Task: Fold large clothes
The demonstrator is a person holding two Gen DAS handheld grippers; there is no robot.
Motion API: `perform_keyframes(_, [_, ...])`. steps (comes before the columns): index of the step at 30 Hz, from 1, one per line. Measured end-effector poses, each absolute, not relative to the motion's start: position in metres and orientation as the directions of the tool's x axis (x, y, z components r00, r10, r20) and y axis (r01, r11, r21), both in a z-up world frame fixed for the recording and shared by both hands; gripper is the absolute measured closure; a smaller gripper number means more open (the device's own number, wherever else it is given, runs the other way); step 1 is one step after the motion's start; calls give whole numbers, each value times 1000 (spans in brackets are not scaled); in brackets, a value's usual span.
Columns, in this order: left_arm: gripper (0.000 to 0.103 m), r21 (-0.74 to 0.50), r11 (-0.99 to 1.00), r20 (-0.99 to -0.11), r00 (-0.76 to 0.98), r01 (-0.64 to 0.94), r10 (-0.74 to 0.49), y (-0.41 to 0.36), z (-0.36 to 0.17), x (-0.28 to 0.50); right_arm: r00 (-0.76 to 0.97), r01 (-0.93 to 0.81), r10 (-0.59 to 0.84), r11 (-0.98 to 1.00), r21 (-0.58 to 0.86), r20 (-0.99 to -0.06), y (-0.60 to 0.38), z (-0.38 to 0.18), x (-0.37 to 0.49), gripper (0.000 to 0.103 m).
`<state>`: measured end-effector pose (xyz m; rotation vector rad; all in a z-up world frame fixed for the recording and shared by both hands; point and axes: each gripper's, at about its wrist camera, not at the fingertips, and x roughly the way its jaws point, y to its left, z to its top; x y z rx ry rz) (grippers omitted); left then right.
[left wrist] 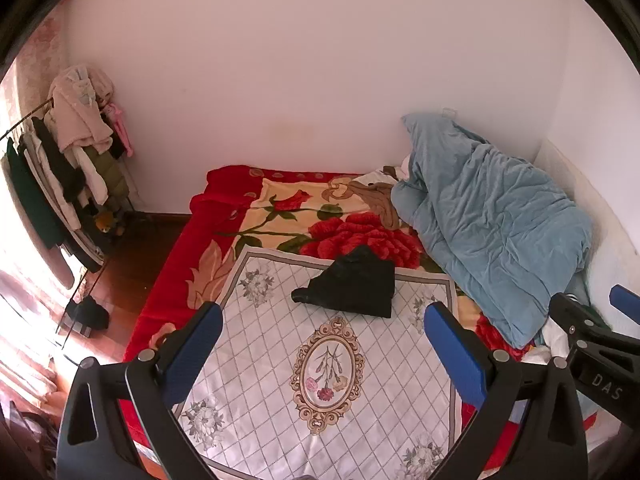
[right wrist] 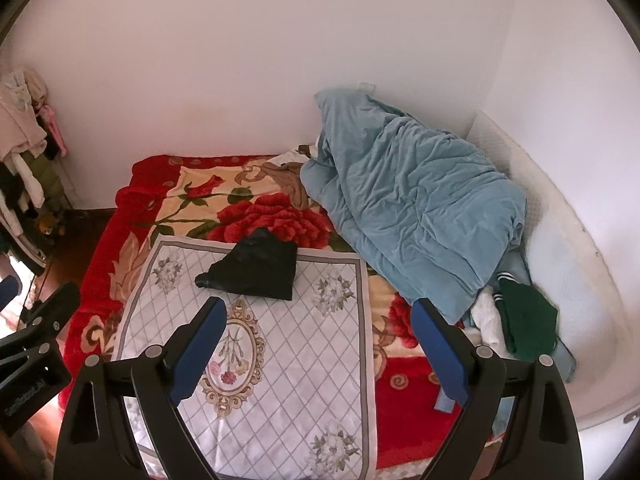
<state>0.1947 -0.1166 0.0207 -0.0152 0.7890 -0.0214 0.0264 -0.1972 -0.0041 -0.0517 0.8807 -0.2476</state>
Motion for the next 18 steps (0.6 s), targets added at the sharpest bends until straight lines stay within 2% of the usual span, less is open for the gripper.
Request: perform_keyframes(18, [0,-21,1000,-707,707,4,-18,-116,23,197,616,190,-233,971,-145,-753,-196,-2,31,8])
